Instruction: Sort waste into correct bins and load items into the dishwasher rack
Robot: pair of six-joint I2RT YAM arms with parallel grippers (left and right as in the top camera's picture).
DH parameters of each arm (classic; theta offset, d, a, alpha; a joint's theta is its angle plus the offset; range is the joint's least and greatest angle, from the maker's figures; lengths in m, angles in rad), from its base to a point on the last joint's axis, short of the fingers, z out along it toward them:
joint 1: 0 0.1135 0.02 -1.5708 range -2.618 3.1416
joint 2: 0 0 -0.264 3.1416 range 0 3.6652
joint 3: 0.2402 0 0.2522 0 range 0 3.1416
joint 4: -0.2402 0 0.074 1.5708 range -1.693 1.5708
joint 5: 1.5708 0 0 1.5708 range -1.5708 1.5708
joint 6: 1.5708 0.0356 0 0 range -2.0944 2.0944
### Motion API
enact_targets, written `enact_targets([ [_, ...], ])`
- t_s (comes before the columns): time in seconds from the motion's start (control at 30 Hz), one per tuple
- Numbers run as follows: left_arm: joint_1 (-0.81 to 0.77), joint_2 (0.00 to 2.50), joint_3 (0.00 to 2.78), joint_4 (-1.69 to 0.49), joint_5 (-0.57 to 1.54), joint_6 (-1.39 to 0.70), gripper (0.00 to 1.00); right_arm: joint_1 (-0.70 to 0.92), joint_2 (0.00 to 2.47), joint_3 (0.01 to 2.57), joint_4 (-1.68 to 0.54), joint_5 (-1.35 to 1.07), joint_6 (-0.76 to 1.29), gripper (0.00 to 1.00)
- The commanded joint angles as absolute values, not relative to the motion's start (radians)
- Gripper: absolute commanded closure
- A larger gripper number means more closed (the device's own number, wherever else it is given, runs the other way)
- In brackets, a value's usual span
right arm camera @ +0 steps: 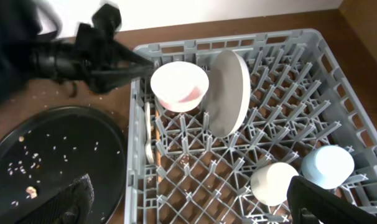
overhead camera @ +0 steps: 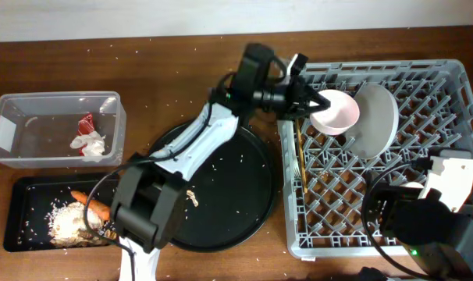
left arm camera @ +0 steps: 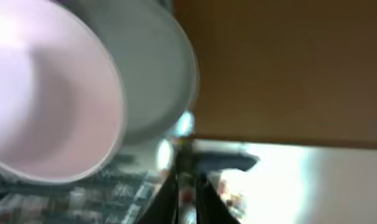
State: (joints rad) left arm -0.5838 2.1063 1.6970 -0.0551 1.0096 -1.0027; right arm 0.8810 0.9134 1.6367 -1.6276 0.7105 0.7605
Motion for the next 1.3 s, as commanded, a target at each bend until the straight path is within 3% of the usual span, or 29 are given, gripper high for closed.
enact_targets([
  [0.0, -0.624, 2.082, 2.069, -0.707, 0.376, -0.329, 0.78, 0.887, 0.910, 1.644, -1.628, 0.726, 0.772, 0.01],
  [0.07, -0.698, 2.082, 2.139, -0.816, 0.142, -0.100, 0.62, 0.887, 0.910, 1.644, -1.628, 0.727, 0.772, 0.01],
  [0.2, -0.855, 2.189, 2.136, -0.826, 0.065, 0.180, 0.58, 0.887, 0.910, 1.644, -1.628, 0.727, 0.772, 0.02],
  [0.27, -0.900, 2.252, 2.136, -0.824, 0.042, 0.213, 0.52, 0.887, 0.910, 1.644, -1.628, 0.726, 0.772, 0.01],
  [0.43, -0.915, 2.332, 2.136, -0.824, 0.036, 0.231, 0.52, 0.887, 0.910, 1.644, -1.628, 0.726, 0.772, 0.01],
  [0.47, -0.915, 2.332, 2.136, -0.824, 0.036, 0.231, 0.85, 0.887, 0.910, 1.644, -1.628, 0.726, 0.772, 0.01],
  [0.5, -0.920, 2.322, 2.151, -0.834, 0.037, 0.230, 1.00, 0.887, 0.910, 1.644, -1.628, 0.726, 0.772, 0.01],
  [0.63, -0.934, 2.257, 2.206, -0.870, 0.038, 0.230, 1.00, 0.887, 0.910, 1.644, -1.628, 0.726, 0.772, 0.01],
  [0.67, -0.934, 2.257, 2.206, -0.878, 0.037, 0.230, 0.98, 0.887, 0.910, 1.644, -1.628, 0.726, 0.772, 0.01],
  [0.7, -0.934, 2.258, 2.206, -0.878, 0.037, 0.230, 0.75, 0.887, 0.910, 1.644, -1.628, 0.726, 0.772, 0.01],
  [0.73, -0.934, 2.259, 2.206, -0.875, 0.036, 0.230, 0.72, 0.887, 0.910, 1.644, -1.628, 0.726, 0.772, 0.01],
  [1.1, -0.933, 2.358, 2.204, -0.846, -0.013, 0.257, 0.71, 0.887, 0.910, 1.644, -1.628, 0.726, 0.772, 0.01],
  [1.13, -0.933, 2.358, 2.204, -0.842, -0.013, 0.257, 0.75, 0.887, 0.910, 1.644, -1.628, 0.726, 0.772, 0.01],
  [1.2, -0.933, 2.367, 2.201, -0.843, -0.061, 0.261, 0.61, 0.887, 0.910, 1.644, -1.628, 0.726, 0.772, 0.01],
  [1.27, -0.934, 2.370, 2.201, -0.836, -0.128, 0.264, 0.61, 0.887, 0.910, 1.644, -1.628, 0.726, 0.772, 0.01],
])
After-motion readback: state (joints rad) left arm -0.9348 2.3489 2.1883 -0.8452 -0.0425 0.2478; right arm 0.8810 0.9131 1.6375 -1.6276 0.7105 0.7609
